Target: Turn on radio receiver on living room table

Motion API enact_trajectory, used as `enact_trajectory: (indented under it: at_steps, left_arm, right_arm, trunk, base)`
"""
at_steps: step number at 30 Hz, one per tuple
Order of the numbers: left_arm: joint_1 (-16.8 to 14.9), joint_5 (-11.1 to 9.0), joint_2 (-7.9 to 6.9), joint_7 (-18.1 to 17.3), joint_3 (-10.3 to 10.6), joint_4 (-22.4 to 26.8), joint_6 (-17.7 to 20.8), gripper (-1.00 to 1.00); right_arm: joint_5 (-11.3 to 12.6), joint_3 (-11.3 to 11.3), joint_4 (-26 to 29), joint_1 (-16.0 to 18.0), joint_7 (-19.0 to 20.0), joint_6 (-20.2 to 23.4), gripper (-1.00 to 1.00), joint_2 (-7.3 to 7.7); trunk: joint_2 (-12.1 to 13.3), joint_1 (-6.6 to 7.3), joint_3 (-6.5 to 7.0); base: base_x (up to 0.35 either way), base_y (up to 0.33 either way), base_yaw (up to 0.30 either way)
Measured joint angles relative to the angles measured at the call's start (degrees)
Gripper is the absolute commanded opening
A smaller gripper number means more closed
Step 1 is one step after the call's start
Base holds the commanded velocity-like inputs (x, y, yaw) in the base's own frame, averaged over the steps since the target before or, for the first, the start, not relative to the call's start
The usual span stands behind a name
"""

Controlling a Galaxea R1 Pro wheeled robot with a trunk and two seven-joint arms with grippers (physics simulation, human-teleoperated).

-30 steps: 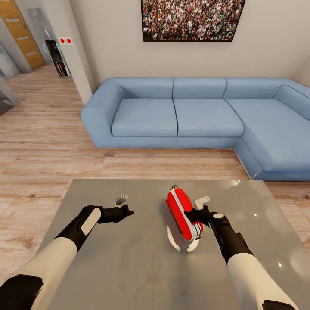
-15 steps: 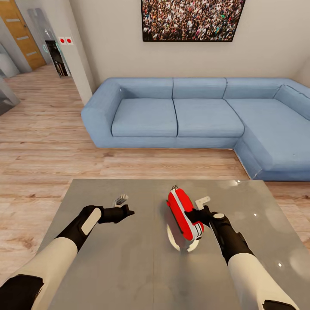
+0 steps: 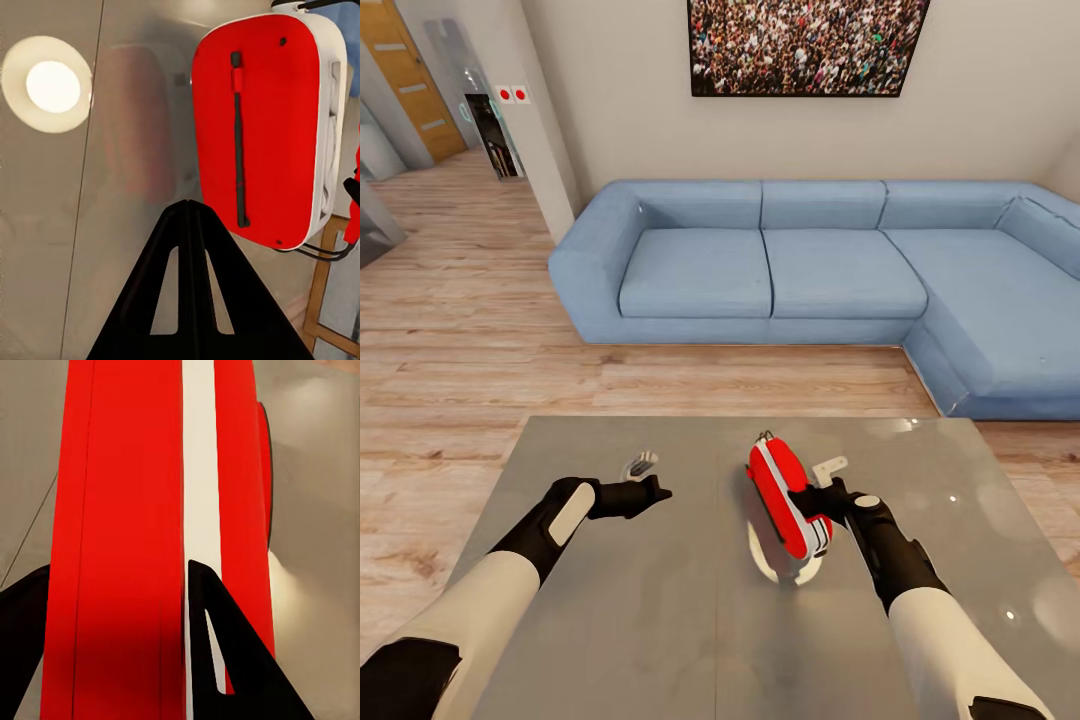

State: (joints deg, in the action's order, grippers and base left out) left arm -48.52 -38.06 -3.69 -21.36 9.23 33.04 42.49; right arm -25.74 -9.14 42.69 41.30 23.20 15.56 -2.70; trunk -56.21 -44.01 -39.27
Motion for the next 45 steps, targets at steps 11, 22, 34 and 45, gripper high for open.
enact_trajectory:
  at_steps: [11, 22, 34, 45]
  left_arm:
    - [0.00, 0.00, 0.02, 0.02, 0.00, 0.01, 0.00, -1.00]
    - [0.00, 0.00, 0.01, 0.08, 0.00, 0.01, 0.02, -1.00]
    - [0.00, 0.04, 0.05, 0.09, 0.00, 0.01, 0.03, -1.00]
    - [0.00, 0.01, 0.09, 0.09, 0.00, 0.01, 0.04, -1.00]
  right_arm:
    - [-0.05, 0.03, 0.00, 0.00, 0.07, 0.00, -1.00, -0.01]
    - [0.15, 0.09, 0.02, 0.01, 0.19, 0.00, 1.00, 0.02]
    - [0.17, 0.12, 0.02, 0.02, 0.13, 0.00, 1.00, 0.06]
    - [0.11, 0.17, 0.07, 0.01, 0.43, 0.00, 1.00, 0.22]
  trunk:
    - [0.00, 0.00, 0.00]
    - [0.00, 0.00, 0.00]
    - [0.00, 0.00, 0.00]
    - [0.00, 0.00, 0.00]
  base:
    - [0.000, 0.000, 0.000]
    - [0.000, 0.000, 0.000]
    - [0.000, 0.000, 0.000]
    - [0.000, 0.000, 0.000]
